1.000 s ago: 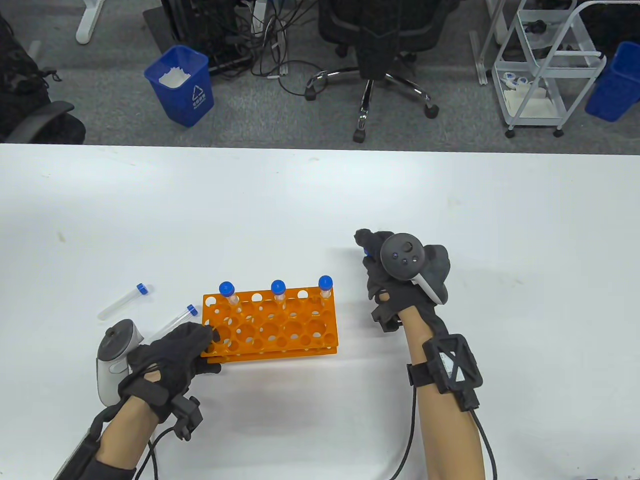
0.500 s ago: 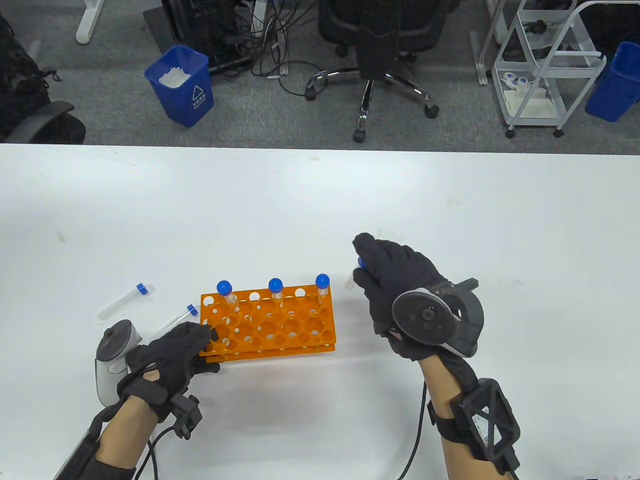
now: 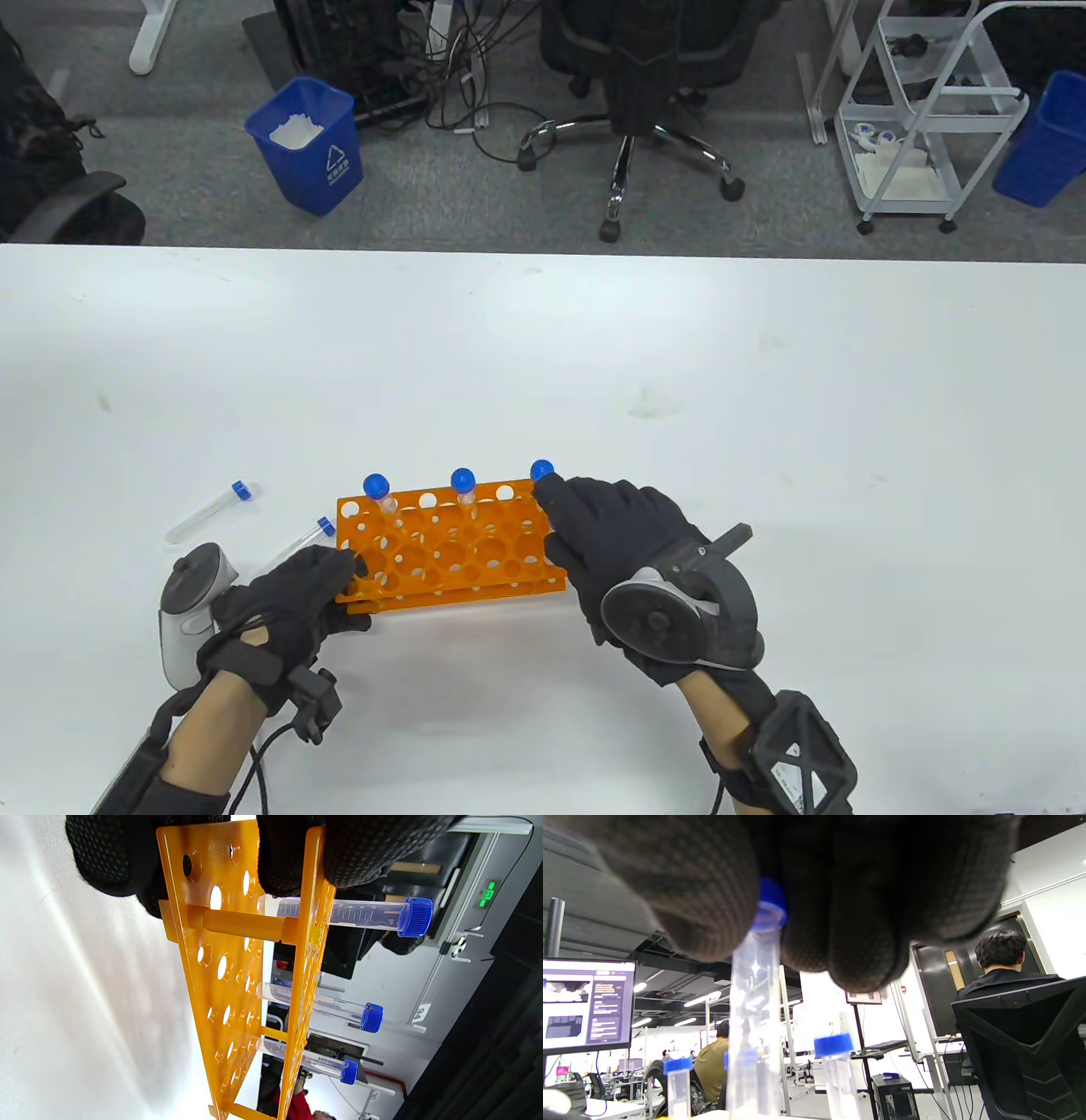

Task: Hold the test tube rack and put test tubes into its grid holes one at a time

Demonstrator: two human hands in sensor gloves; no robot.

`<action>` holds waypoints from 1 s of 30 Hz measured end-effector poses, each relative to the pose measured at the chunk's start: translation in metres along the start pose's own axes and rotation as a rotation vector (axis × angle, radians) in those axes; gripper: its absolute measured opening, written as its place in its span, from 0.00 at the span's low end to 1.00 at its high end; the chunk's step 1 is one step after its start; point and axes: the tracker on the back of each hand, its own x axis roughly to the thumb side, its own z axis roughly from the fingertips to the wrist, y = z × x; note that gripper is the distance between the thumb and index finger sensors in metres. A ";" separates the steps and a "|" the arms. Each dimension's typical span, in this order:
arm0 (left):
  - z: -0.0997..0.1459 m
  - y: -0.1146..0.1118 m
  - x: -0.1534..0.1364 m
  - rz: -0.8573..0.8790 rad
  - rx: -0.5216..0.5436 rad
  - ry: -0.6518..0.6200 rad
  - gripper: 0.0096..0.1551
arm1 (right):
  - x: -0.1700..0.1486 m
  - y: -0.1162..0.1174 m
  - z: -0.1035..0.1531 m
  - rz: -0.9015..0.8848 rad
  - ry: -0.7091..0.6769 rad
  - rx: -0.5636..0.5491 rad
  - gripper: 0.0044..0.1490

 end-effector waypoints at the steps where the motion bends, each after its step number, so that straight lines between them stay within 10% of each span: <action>1: 0.000 0.000 0.000 0.000 -0.001 0.000 0.20 | 0.000 0.002 0.001 0.004 0.000 0.002 0.36; 30: 0.000 0.001 0.000 0.009 0.001 -0.003 0.19 | 0.007 0.034 0.021 0.096 -0.044 0.052 0.37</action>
